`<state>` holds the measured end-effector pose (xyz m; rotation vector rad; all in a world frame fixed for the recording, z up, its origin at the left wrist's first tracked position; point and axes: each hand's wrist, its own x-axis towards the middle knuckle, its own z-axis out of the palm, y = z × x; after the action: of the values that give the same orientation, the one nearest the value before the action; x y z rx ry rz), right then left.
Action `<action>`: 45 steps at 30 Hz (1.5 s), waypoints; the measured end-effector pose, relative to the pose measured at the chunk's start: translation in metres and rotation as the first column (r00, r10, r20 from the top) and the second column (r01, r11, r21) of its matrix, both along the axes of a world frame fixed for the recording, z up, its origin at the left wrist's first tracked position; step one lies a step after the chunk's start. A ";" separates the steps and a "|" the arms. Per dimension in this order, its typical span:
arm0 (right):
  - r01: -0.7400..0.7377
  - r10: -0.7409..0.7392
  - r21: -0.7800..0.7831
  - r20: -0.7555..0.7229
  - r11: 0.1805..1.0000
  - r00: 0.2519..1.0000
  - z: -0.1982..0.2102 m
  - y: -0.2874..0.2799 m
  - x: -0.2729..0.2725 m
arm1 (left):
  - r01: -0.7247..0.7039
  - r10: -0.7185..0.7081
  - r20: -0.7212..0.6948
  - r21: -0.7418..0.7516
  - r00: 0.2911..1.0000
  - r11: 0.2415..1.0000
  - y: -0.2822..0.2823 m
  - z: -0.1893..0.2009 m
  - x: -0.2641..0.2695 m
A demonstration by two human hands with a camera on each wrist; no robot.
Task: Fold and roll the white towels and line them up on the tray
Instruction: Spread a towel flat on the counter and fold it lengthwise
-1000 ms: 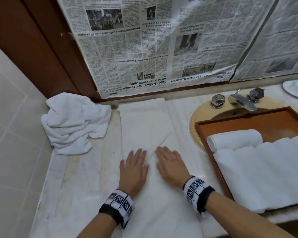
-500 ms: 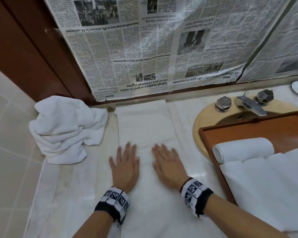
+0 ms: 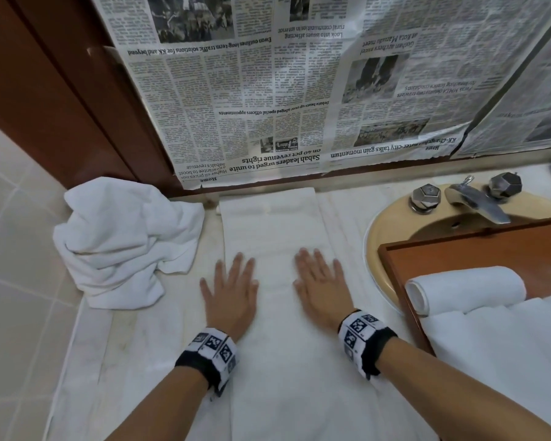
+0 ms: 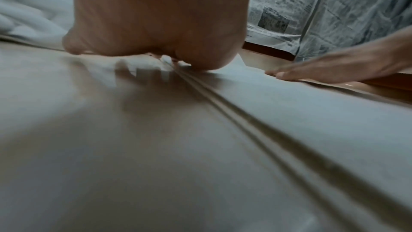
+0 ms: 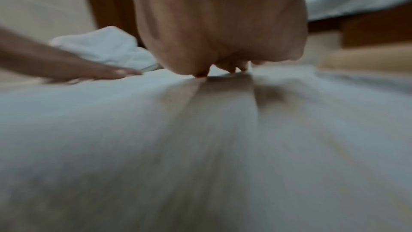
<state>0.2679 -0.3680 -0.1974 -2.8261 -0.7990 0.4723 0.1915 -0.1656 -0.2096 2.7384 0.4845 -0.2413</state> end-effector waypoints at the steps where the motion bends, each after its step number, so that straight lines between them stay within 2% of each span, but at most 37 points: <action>1: -0.076 0.077 0.022 -0.008 0.997 0.997 -0.001 0.012 -0.004 | 0.063 -0.063 0.002 0.001 0.998 0.998 -0.009 0.000 0.005; 3: -0.135 0.136 0.028 -0.035 0.990 0.990 -0.006 0.032 -0.006 | 0.111 -0.111 -0.020 0.012 0.994 0.994 -0.022 -0.004 0.015; 6: -0.078 0.078 -0.011 -0.020 0.997 0.997 -0.015 0.035 0.008 | 0.058 -0.057 -0.053 0.018 0.997 0.998 -0.019 -0.009 0.026; 8: 0.002 -0.002 -0.031 -0.012 1.000 1.000 -0.017 0.019 0.021 | 0.010 -0.007 -0.068 0.035 0.998 0.999 -0.003 -0.011 0.026; 11: 0.195 -0.198 -0.063 -0.041 0.979 0.979 -0.013 -0.011 0.040 | -0.118 0.119 -0.082 0.011 0.990 0.993 0.027 -0.014 0.019; 13: 0.259 -0.264 -0.091 -0.044 0.962 0.964 -0.010 -0.024 0.040 | -0.171 0.170 -0.080 -0.009 0.982 0.985 0.034 -0.013 0.011; 14: 0.243 -0.247 -0.092 -0.032 0.966 0.969 -0.007 -0.025 0.034 | -0.178 0.177 -0.067 -0.014 0.982 0.984 0.030 -0.012 0.006; 16: 0.101 -0.102 -0.051 -0.011 0.994 0.995 -0.004 -0.018 0.007 | -0.132 0.132 -0.029 -0.009 0.991 0.991 0.012 -0.010 -0.007; 18: -0.054 0.054 -0.003 -0.016 0.999 0.998 -0.004 -0.004 -0.027 | -0.012 0.012 -0.003 -0.001 1.000 1.000 -0.015 -0.010 -0.020; 20: -0.110 0.110 0.009 -0.034 0.994 0.993 -0.010 0.003 -0.051 | 0.082 -0.082 0.003 0.016 0.997 0.997 -0.037 -0.013 -0.034; 22: -0.079 0.078 -0.015 -0.031 0.997 0.996 -0.014 -0.002 -0.056 | 0.069 -0.069 -0.022 0.027 0.997 0.997 -0.041 -0.015 -0.043; 28: 0.143 -0.150 -0.120 -0.049 0.982 0.987 -0.007 -0.061 -0.042 | -0.141 0.140 -0.068 -0.001 0.988 0.990 -0.015 -0.007 -0.082; 30: 0.094 -0.096 -0.058 -0.038 0.994 0.995 -0.002 -0.056 -0.063 | -0.107 0.107 -0.043 -0.009 0.993 0.994 -0.028 -0.002 -0.092; 32: -0.003 0.003 -0.030 0.007 1.000 1.000 -0.001 -0.038 -0.096 | 0.011 -0.011 -0.005 -0.013 1.000 1.000 -0.053 -0.004 -0.098; 35: -0.039 0.039 0.009 -0.004 0.999 0.999 -0.014 -0.026 -0.133 | 0.122 -0.122 -0.002 -0.022 0.993 0.992 -0.081 -0.009 -0.108; 39: 0.012 -0.012 0.020 0.006 1.000 1.000 -0.020 -0.060 -0.134 | 0.029 -0.029 0.001 0.039 1.000 0.999 -0.065 -0.018 -0.130; 43: 0.176 -0.176 -0.052 -0.004 0.983 0.984 -0.018 -0.106 -0.132 | -0.089 0.089 -0.021 0.026 0.996 0.996 -0.050 -0.015 -0.153; 45: 0.227 -0.226 -0.028 0.009 0.974 0.974 -0.012 -0.110 -0.142 | -0.111 0.111 -0.021 0.011 0.994 0.994 -0.057 -0.009 -0.162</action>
<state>0.1255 -0.4782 -0.2097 -2.8981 -0.4646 0.4432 0.0291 -0.2222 -0.2186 2.7100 0.6433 -0.2410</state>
